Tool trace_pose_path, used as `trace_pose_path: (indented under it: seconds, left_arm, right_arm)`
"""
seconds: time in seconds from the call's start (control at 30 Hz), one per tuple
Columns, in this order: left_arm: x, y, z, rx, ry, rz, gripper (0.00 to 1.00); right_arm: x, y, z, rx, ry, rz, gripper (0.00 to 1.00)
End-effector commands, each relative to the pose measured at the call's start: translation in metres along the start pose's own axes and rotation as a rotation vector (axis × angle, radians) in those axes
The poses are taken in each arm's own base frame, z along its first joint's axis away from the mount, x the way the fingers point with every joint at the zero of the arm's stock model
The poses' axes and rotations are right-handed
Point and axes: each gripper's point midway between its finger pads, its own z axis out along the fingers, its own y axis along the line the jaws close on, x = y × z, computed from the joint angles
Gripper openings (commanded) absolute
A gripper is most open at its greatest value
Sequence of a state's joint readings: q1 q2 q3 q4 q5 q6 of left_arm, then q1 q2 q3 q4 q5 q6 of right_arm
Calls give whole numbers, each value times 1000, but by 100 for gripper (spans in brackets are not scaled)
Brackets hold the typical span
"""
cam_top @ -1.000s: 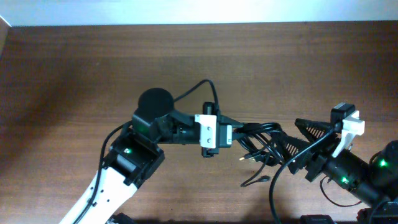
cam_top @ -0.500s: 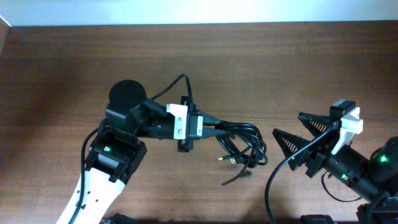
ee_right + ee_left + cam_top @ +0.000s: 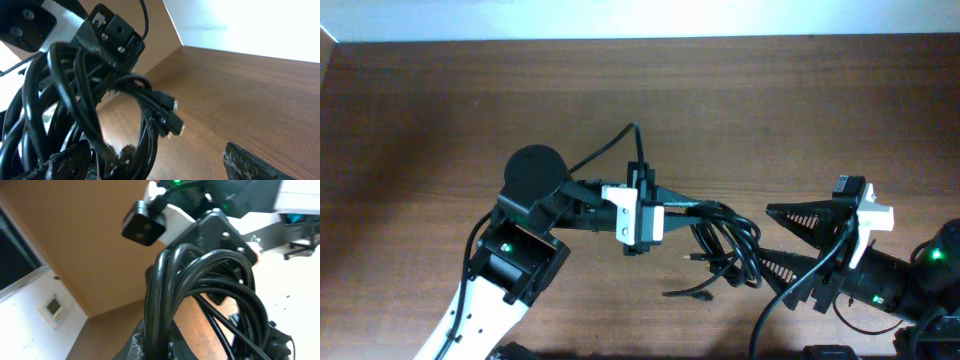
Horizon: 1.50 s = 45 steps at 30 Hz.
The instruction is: Untangle cables
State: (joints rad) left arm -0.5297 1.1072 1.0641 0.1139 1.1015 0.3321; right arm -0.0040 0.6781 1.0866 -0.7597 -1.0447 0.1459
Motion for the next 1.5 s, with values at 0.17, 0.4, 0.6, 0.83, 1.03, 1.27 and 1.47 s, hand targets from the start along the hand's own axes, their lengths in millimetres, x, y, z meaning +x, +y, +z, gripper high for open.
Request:
trace_pose_path:
  seconds: [0.17,0.4,0.6,0.83,1.03,1.27,1.47]
  left_arm:
    - [-21,-9,13,18,-44,-69,0]
    - [-26,-45,38,161,-80,-100,0]
    - [-26,-46,38,167,-76,-111,0]
    - [-21,-37,39,115,-56,-124,0]
    - [-13,-33,35,97,-25,-172,0]
    - [26,-5,7,-18,96,-306,0]
    - [64,23,-8,-224,235,-394,0]
  right_arm:
    - [-3,1,1,-15,-10,-30,84]
    - [-11,-86,-22,511,-72,-3,83]
    - [0,-147,-78,991,-86,75,83]
    - [2,-153,-89,1068,-83,79,83]
    - [3,-174,-161,1506,-133,85,83]
    - [7,-162,-106,1180,-97,122,84]
    - [13,-104,-32,629,27,-4,89]
